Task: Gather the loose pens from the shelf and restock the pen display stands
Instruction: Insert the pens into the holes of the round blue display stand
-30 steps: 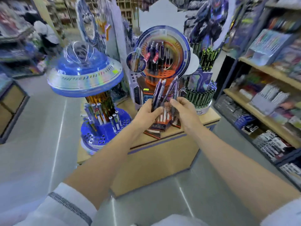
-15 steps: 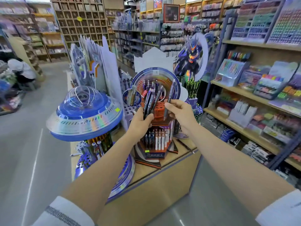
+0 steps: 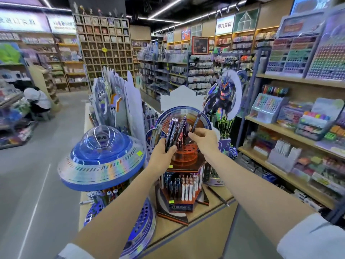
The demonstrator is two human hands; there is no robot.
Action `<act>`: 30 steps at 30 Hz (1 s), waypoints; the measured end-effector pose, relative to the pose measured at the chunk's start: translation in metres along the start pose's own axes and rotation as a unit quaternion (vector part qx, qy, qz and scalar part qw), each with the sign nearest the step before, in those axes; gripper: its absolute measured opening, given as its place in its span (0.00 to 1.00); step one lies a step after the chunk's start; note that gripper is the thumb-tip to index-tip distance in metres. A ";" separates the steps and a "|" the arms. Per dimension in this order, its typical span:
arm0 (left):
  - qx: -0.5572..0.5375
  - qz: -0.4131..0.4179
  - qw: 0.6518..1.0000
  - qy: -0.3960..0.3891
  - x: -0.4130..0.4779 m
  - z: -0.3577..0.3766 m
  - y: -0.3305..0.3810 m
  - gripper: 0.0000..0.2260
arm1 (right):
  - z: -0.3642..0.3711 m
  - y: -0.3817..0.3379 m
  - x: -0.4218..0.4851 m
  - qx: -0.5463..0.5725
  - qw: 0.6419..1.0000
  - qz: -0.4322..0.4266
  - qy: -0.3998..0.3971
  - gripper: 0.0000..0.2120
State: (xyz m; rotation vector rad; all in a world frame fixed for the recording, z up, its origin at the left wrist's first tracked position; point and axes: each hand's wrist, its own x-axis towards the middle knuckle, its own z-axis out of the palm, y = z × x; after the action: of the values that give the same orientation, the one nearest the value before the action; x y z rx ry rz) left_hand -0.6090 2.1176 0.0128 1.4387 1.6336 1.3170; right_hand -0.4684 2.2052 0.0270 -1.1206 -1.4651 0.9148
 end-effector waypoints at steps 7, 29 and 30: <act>-0.018 0.015 1.000 -0.009 0.009 -0.002 -0.001 0.06 | 0.006 0.008 0.010 -0.083 0.996 -0.024 0.012 0.17; -0.043 0.010 0.999 -0.016 0.016 -0.009 -0.008 0.04 | 0.018 0.027 0.007 -0.193 0.980 -0.048 -0.030 0.10; -0.046 0.008 0.999 -0.017 0.016 -0.009 -0.008 0.04 | 0.018 0.026 0.007 -0.187 0.981 -0.044 -0.033 0.11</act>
State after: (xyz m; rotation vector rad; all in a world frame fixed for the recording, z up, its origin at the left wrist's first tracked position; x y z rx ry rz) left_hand -0.6244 2.1307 0.0112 1.4147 1.5224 1.3529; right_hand -0.4817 2.2195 0.0014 -1.2925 -1.7765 0.6324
